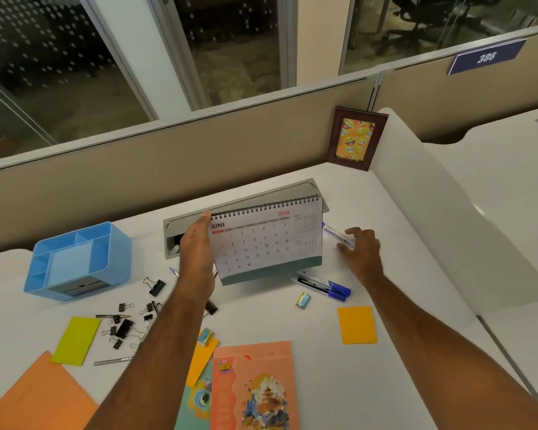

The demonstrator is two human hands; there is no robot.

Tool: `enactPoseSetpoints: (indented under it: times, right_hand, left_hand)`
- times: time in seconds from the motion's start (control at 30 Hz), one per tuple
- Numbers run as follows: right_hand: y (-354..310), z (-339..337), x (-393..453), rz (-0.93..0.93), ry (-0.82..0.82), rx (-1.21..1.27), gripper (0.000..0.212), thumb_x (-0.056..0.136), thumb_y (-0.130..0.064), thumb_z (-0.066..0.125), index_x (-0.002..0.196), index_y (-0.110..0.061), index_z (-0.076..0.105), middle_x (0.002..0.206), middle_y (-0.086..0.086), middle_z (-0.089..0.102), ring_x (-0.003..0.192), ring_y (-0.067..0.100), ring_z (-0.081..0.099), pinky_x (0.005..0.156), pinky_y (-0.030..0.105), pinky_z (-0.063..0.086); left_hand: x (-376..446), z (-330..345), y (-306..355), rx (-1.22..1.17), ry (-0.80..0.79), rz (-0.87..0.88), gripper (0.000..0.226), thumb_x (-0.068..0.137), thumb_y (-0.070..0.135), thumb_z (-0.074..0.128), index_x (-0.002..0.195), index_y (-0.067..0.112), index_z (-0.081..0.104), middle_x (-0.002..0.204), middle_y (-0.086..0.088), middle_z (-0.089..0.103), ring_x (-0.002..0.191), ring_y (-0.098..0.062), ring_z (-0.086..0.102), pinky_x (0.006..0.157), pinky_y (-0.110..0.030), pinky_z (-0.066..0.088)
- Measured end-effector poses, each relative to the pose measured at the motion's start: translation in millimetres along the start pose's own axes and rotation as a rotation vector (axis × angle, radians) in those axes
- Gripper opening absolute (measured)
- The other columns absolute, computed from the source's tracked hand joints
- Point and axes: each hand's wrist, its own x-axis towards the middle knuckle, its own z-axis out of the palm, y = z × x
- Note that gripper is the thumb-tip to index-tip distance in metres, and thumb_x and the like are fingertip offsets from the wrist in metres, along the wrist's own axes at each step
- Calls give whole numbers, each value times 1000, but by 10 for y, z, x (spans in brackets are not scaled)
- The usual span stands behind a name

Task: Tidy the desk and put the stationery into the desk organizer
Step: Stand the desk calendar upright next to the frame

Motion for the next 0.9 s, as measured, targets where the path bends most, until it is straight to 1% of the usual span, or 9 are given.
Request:
enactPoseSetpoints:
  times: [0.1, 0.2, 0.3, 0.43, 0.53, 0.63, 0.73, 0.8, 0.9]
  right_hand:
    - [7, 61, 59, -66, 18, -129, 35, 91, -33, 75, 122, -23, 61, 124, 8, 56, 112, 30, 54, 85, 41, 54]
    - [29, 77, 64, -106, 34, -112, 21, 95, -31, 69, 113, -21, 62, 117, 6, 58, 106, 29, 55, 80, 41, 52]
    - [93, 81, 11, -114, 31, -105, 16, 97, -28, 67, 111, -21, 64, 115, 5, 60, 104, 27, 54, 79, 40, 51]
    - [224, 77, -168, -141, 23, -41, 13, 98, -24, 67, 110, -21, 66, 115, 1, 62, 103, 22, 52, 79, 33, 48]
    - [341, 78, -311, -147, 19, -25, 12, 97, -24, 68, 109, -23, 68, 113, -2, 62, 101, 19, 49, 79, 31, 45]
    - [420, 86, -431, -144, -7, -1, 14, 95, -25, 70, 109, -23, 70, 113, -4, 63, 102, 19, 50, 80, 32, 48]
    - [477, 94, -541, -145, -41, 20, 20, 93, -23, 73, 113, -23, 73, 113, -3, 63, 103, 17, 51, 79, 27, 43]
    - [503, 93, -607, -138, -86, 36, 24, 93, -25, 74, 117, -23, 73, 114, -3, 61, 105, 16, 50, 78, 23, 40]
    - [501, 17, -650, -126, -115, 112, 31, 92, -32, 74, 123, -27, 71, 115, -6, 58, 106, 12, 48, 80, 22, 40]
  left_hand:
    - [102, 7, 65, -9, -5, 9, 28, 100, 52, 54, 85, 36, 71, 107, -4, 77, 107, -30, 71, 93, -51, 57]
    - [197, 80, 128, -16, 3, 9, 27, 99, 54, 55, 94, 32, 67, 109, -5, 77, 106, -30, 70, 88, -47, 59]
    - [291, 180, 177, -12, -11, 4, 29, 97, 57, 56, 93, 31, 66, 101, -2, 77, 99, -25, 70, 78, -41, 59]
    - [375, 335, 217, -13, -41, 5, 29, 95, 59, 57, 92, 32, 67, 94, 4, 75, 94, -19, 69, 78, -40, 57]
    - [377, 477, 251, -2, -67, 7, 32, 95, 61, 56, 96, 31, 67, 98, 2, 76, 96, -20, 69, 83, -43, 58]
    - [360, 604, 280, 19, -104, -4, 36, 92, 65, 56, 98, 31, 68, 102, 0, 77, 104, -25, 71, 91, -53, 59]
    - [352, 739, 291, 24, -135, -7, 31, 93, 63, 56, 88, 35, 67, 96, 1, 77, 102, -26, 71, 93, -56, 58]
    - [355, 829, 276, 47, -145, 2, 31, 92, 63, 56, 83, 36, 67, 98, 0, 78, 105, -30, 71, 93, -57, 58]
    - [359, 971, 223, 73, -175, 4, 31, 93, 62, 56, 85, 34, 67, 97, 0, 78, 101, -30, 73, 90, -56, 60]
